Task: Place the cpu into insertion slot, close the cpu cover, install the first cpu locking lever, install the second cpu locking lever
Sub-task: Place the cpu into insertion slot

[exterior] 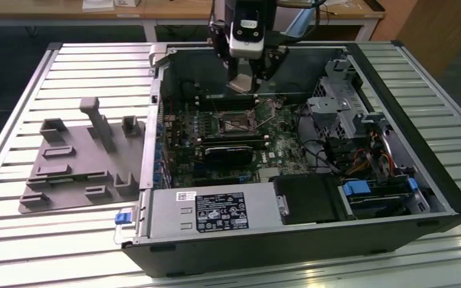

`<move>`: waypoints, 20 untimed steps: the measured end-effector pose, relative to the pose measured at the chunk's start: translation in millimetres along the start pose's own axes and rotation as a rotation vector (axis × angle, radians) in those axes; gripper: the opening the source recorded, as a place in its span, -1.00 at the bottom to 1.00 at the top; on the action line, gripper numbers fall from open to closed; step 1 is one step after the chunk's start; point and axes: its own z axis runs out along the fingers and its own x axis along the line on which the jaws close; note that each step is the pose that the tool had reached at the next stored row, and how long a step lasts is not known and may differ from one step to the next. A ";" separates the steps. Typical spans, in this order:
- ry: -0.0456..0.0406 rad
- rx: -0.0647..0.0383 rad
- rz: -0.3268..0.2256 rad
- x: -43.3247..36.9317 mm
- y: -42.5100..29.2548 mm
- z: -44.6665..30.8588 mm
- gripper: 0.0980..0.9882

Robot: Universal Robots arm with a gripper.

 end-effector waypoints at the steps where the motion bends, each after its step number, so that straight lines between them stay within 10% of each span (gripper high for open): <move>1: -0.0008 0.000 0.018 0.0 -0.1 0.5 -0.01; 20: -0.0169 -0.002 0.363 -0.1 -0.7 14.8 -0.01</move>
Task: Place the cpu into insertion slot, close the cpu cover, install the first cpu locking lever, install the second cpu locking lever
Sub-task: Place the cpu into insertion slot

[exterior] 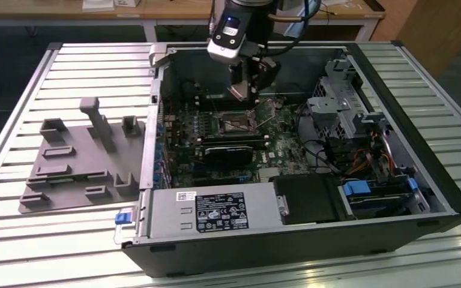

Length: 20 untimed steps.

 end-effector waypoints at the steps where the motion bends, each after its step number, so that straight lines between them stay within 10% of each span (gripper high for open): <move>1: -0.0008 0.000 0.018 0.0 -0.1 0.8 -0.01; 20: -0.0167 -0.002 0.357 -0.1 -0.7 15.0 -0.01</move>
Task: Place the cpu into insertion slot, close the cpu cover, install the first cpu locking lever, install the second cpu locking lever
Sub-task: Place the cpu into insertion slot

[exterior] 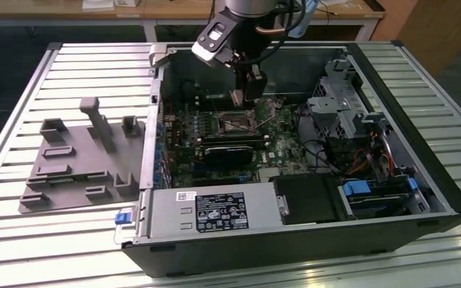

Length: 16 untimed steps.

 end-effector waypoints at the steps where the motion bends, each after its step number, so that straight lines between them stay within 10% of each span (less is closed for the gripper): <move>1: -0.0006 -0.001 0.011 0.0 -0.1 0.8 -0.01; 9: -0.0053 -0.043 0.021 0.3 -1.2 7.0 -0.01; 16: -0.0054 -0.043 0.021 1.8 -1.7 19.3 -0.01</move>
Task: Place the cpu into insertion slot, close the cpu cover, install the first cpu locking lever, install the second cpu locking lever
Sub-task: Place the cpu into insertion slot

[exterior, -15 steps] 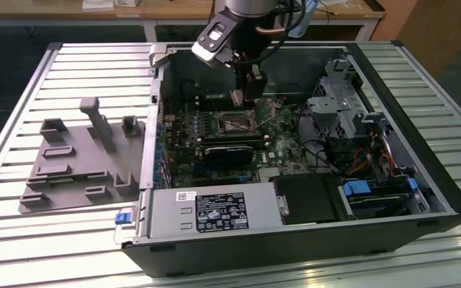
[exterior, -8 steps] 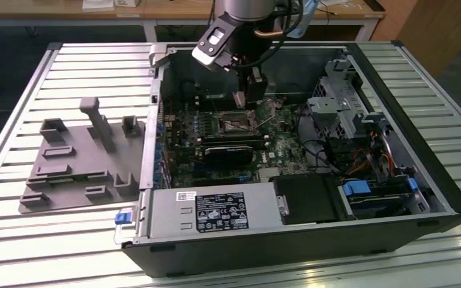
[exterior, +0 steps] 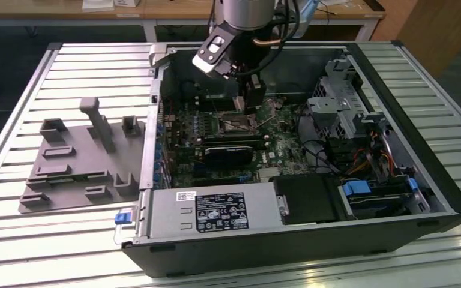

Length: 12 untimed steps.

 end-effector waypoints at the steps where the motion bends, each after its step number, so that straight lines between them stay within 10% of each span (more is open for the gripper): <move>1: -0.0001 0.000 0.000 0.4 0.1 0.5 -0.01; 12: -0.0032 0.000 0.036 0.8 -0.4 5.5 -0.01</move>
